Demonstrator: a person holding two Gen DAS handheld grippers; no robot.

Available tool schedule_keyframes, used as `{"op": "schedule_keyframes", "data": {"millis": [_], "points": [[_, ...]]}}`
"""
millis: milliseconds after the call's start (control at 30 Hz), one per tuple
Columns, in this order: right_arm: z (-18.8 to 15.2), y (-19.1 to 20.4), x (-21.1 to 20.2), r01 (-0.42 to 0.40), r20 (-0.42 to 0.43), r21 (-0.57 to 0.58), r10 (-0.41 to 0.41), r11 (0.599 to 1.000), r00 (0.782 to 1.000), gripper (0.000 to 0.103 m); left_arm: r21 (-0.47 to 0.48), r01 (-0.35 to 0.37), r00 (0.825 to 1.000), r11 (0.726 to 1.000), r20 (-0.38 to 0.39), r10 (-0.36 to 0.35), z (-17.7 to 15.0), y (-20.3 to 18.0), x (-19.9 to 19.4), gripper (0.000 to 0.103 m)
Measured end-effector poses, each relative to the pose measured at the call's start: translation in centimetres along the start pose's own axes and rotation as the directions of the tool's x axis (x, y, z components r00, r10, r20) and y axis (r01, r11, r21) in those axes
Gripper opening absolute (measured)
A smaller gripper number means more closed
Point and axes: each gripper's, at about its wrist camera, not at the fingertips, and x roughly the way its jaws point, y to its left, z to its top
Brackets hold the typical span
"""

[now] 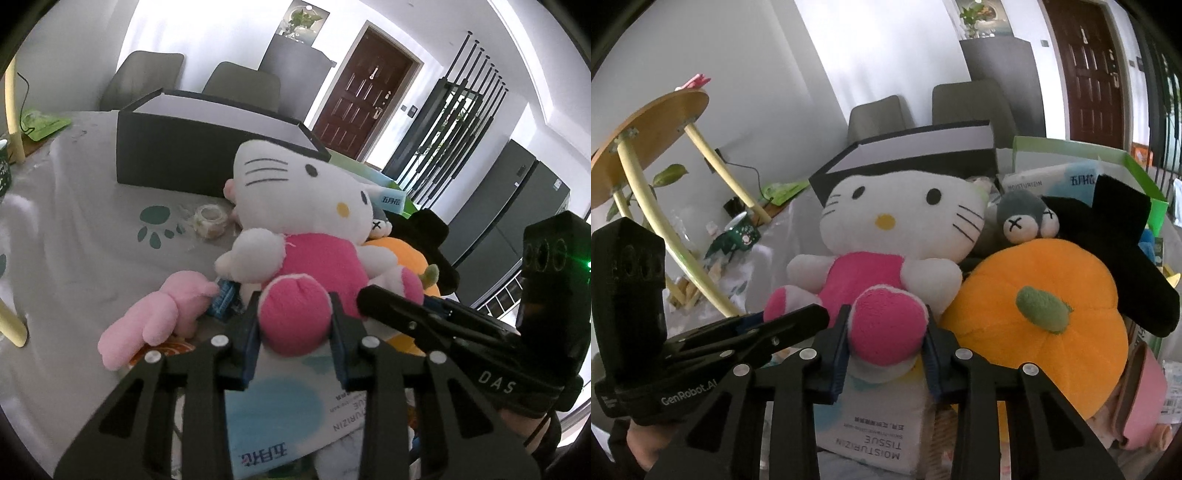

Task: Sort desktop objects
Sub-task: 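Close the right tool on the Hello Kitty plush's pink foot, then lift the Hello Kitty plush with the right tool and carry it into the black box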

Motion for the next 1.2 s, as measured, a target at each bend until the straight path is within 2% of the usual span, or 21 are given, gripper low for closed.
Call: {"op": "schedule_keyframes", "data": {"millis": [733, 1200], "points": [[0.9, 3.7, -4.1, -0.016, 0.094, -0.09, 0.024, 0.996, 0.995, 0.035, 0.036, -0.004, 0.996, 0.999, 0.09, 0.0, 0.8, -1.4, -4.8, 0.032], [2.1, 6.0, -7.4, -0.022, 0.179, -0.153, 0.05, 0.988, 0.983, 0.033, 0.081, -0.012, 0.985, 0.997, 0.175, -0.002, 1.9, -3.0, -8.4, 0.032]]}}
